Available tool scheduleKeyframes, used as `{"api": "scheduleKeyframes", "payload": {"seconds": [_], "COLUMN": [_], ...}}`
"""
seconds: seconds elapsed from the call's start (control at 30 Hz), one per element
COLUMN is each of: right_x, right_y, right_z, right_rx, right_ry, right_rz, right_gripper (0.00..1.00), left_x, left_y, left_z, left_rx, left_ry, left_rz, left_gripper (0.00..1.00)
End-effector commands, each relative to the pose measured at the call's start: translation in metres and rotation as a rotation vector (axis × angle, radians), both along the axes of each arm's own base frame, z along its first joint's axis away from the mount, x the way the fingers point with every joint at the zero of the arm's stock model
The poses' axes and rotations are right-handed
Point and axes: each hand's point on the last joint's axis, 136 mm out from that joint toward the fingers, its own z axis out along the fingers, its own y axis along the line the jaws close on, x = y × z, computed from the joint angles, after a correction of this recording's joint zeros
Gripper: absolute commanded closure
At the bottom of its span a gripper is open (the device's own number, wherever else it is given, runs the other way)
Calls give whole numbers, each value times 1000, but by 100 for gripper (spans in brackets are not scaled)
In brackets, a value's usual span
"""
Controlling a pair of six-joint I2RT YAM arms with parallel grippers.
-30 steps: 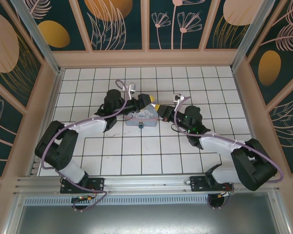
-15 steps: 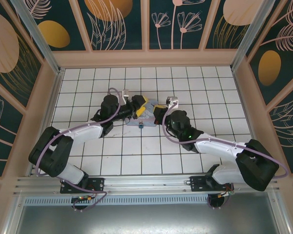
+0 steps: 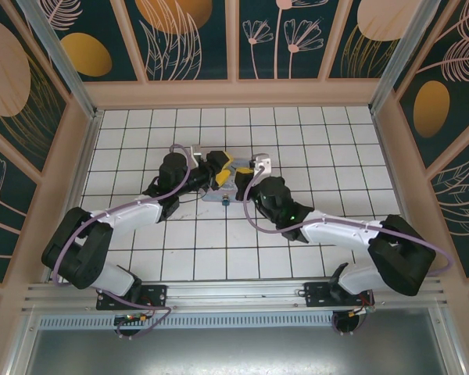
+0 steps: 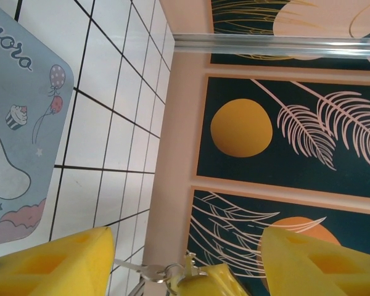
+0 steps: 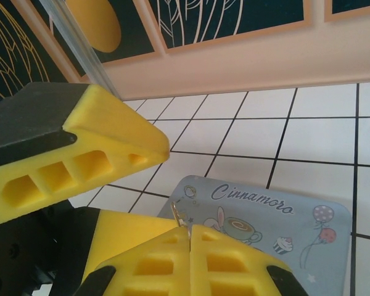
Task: Unlock the padlock with the key
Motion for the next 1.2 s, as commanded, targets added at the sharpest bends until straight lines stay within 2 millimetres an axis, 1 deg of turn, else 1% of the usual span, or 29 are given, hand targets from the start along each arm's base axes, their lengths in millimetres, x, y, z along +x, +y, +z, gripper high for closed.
{"api": "scheduleKeyframes", "payload": {"seconds": [0.0, 0.2, 0.5, 0.73, 1.0, 1.17], "right_x": [3, 3, 2, 1, 1, 1], "right_y": [10, 14, 18, 19, 19, 20], "right_z": [17, 13, 13, 9, 3, 0], "right_rx": [26, 19, 13, 6, -6, -9], "right_ry": [-47, -41, -38, -30, -19, -15], "right_rz": [6, 12, 28, 29, 28, 27], "right_gripper": [100, 100, 100, 100, 100, 100], "left_x": [4, 8, 12, 15, 17, 17], "left_y": [3, 0, -3, -5, -6, -6], "left_z": [9, 8, -5, -8, -7, -9], "left_rx": [-35, -32, -19, -13, -4, 5], "left_ry": [-12, -9, 11, 15, 10, 9], "left_rz": [27, 22, 20, 21, 19, 17], "left_gripper": [37, 46, 55, 63, 77, 84]}}
